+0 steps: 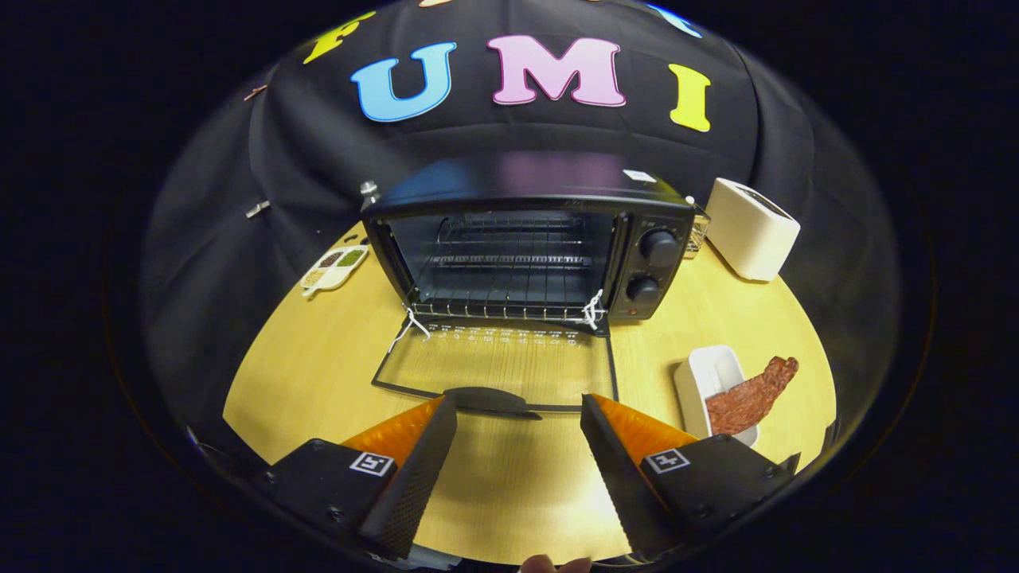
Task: Open the toaster oven, put the food inside, and close the toaster oven door.
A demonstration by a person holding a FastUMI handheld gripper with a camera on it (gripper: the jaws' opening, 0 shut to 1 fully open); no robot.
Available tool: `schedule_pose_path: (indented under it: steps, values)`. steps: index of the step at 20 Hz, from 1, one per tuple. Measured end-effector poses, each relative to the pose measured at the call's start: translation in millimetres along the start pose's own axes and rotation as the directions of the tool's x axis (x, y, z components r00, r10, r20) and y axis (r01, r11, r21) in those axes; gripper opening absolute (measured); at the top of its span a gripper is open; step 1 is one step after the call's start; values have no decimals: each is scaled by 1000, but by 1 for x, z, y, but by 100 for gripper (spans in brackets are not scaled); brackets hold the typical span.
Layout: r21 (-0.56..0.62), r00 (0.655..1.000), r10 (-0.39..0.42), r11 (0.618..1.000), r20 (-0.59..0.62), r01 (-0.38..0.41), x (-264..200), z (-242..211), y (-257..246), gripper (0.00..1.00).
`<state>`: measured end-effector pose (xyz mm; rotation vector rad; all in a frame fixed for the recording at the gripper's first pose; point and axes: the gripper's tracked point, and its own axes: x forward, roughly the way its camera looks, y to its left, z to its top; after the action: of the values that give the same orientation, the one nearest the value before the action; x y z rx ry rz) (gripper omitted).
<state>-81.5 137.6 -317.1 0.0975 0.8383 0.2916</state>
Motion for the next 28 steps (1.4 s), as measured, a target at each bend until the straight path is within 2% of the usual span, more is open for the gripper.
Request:
schedule_pose_path:
  steps: [4, 10, 14, 16, 19, 23, 25, 28]
  values:
    - [-2, 999, 44, 999, -17, -44, -39, 15, -46, 97]
    - [-21, 991, 39, 999, -131, -42, -79, 14, -143, 99]
    - [-42, 972, 40, 998, -230, -51, -81, 6, -204, 99]
    - [-16, 959, 56, 998, -277, -63, -73, 4, -227, 99]
    - [30, 923, 95, 995, -374, -90, -56, -3, -248, 99]
    - [75, 870, 188, 982, -456, -173, -20, -8, -265, 97]
    - [111, 827, 236, 972, -510, -209, -3, -17, -270, 90]
    - [168, 781, 294, 956, -551, -241, 14, -24, -271, 76]
